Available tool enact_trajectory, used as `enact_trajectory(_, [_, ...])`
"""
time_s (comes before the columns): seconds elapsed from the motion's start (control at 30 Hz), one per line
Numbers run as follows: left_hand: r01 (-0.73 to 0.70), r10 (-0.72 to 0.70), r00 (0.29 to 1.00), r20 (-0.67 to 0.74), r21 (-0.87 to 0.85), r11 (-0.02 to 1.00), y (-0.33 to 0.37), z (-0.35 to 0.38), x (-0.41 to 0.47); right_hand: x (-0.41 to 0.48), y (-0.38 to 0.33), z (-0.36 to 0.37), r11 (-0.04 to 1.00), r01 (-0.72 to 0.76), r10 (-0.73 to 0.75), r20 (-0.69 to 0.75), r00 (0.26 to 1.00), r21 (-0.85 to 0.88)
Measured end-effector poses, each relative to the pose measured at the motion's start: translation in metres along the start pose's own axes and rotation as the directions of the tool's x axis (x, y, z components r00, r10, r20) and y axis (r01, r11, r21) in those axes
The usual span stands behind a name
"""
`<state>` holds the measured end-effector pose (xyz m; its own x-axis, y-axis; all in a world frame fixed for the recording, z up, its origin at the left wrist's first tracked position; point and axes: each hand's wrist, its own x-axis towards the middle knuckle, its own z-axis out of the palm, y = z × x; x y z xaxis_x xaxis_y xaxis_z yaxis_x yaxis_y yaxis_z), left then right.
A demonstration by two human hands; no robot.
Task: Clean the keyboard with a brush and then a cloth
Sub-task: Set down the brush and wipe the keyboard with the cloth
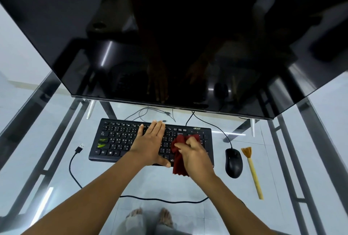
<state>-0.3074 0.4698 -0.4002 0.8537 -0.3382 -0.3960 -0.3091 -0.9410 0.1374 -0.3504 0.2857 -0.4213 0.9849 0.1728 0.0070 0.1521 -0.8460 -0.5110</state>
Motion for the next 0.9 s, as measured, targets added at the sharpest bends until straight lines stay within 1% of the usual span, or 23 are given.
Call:
enact_trajectory(0.03, [0.0,0.0,1.0,-0.003,-0.002,1.0,0.0,0.0,0.0,-0.006,-0.003,-0.001,1.0,0.029,-0.029,0.008,1.0,0.011])
enact_trajectory(0.1, [0.0,0.0,1.0,-0.007,-0.002,1.0,0.0,0.0,0.001,-0.022,0.004,-0.014,0.99,0.12,-0.126,0.092,0.988,0.069])
enact_trajectory(0.13, [-0.002,0.002,1.0,-0.008,-0.001,1.0,-0.001,0.0,0.001,-0.027,0.012,-0.022,0.985,0.161,-0.167,0.102,0.981,0.056])
enact_trajectory(0.17, [-0.003,0.003,1.0,-0.008,-0.004,1.0,-0.001,0.0,0.001,-0.029,0.022,-0.032,0.987,0.152,-0.155,0.071,0.985,0.043])
enact_trajectory(0.2, [-0.002,0.002,1.0,-0.012,-0.008,1.0,-0.001,0.001,0.001,-0.029,0.034,-0.037,0.995,0.086,-0.085,-0.006,0.996,0.047])
enact_trajectory(0.27, [-0.004,0.004,1.0,-0.016,-0.012,1.0,-0.001,0.001,0.001,-0.03,0.041,-0.035,0.992,-0.082,0.095,-0.155,0.983,0.091])
enact_trajectory(0.3, [-0.007,0.006,1.0,-0.012,-0.014,1.0,-0.001,0.001,0.001,-0.032,0.033,-0.028,0.993,-0.098,0.108,-0.168,0.98,0.065])
enact_trajectory(0.33, [-0.005,0.005,1.0,-0.01,-0.016,1.0,0.0,0.001,0.001,-0.037,0.022,-0.018,0.999,-0.046,0.049,-0.132,0.99,0.024])
enact_trajectory(0.4, [-0.002,0.002,1.0,-0.013,-0.01,1.0,-0.001,0.001,0.001,-0.046,0.004,-0.008,0.985,0.17,-0.169,0.063,0.984,-0.012])
enact_trajectory(0.43, [-0.004,0.004,1.0,-0.011,-0.008,1.0,-0.001,0.0,0.001,-0.045,0.003,-0.013,0.974,0.224,-0.225,0.145,0.963,0.023])
enact_trajectory(0.47, [-0.007,0.007,1.0,-0.011,-0.01,1.0,-0.001,0.001,0.001,-0.038,0.01,-0.02,0.976,0.214,-0.218,0.179,0.959,0.042])
enact_trajectory(0.5, [-0.009,0.008,1.0,-0.014,-0.013,1.0,-0.002,0.001,0.001,-0.032,0.019,-0.027,0.987,0.155,-0.161,0.136,0.978,0.048])
enact_trajectory(0.53, [-0.01,0.01,1.0,-0.015,-0.015,1.0,-0.002,0.002,0.0,-0.028,0.026,-0.034,0.996,0.051,-0.056,0.058,0.997,0.074])
enact_trajectory(0.6, [-0.01,0.01,1.0,-0.012,-0.015,1.0,-0.002,0.002,0.0,-0.024,0.03,-0.035,0.995,-0.099,0.101,-0.09,0.991,0.033])
enact_trajectory(0.63, [-0.009,0.009,1.0,-0.014,-0.013,1.0,-0.001,0.002,0.001,-0.024,0.023,-0.032,0.99,-0.137,0.138,-0.086,0.987,0.01])
enact_trajectory(0.67, [-0.007,0.007,1.0,-0.015,-0.011,1.0,-0.001,0.002,0.001,-0.026,0.016,-0.025,0.996,-0.092,0.091,-0.029,0.995,-0.014])
enact_trajectory(0.7, [-0.006,0.006,1.0,-0.014,-0.011,1.0,-0.001,0.002,0.001,-0.031,0.006,-0.021,0.998,0.013,-0.007,0.076,0.997,-0.07])
enact_trajectory(0.73, [-0.005,0.005,1.0,-0.012,-0.012,1.0,-0.001,0.001,0.001,-0.032,0.002,-0.02,0.993,0.086,-0.075,0.129,0.989,-0.083])
enact_trajectory(0.77, [-0.004,0.003,1.0,-0.008,-0.012,1.0,-0.001,0.001,0.0,-0.029,0.007,-0.022,0.995,0.067,-0.057,0.132,0.99,-0.073])
enact_trajectory(0.8, [-0.002,0.002,1.0,-0.007,-0.013,1.0,-0.001,0.001,0.0,-0.024,0.01,-0.028,0.982,0.057,-0.046,0.066,0.997,-0.18])
enact_trajectory(0.83, [-0.001,0.001,1.0,-0.011,-0.015,1.0,-0.001,0.002,0.0,-0.016,0.022,-0.033,0.977,-0.113,0.115,0.001,0.993,-0.183])
enact_trajectory(0.87, [-0.002,0.001,1.0,-0.014,-0.016,1.0,-0.001,0.002,-0.001,-0.006,0.036,-0.036,0.955,-0.222,0.207,-0.091,0.974,-0.198])
enact_trajectory(0.9, [-0.005,0.004,1.0,-0.015,-0.017,1.0,-0.001,0.002,-0.001,0.001,0.045,-0.037,0.916,-0.369,0.348,-0.143,0.927,-0.16])
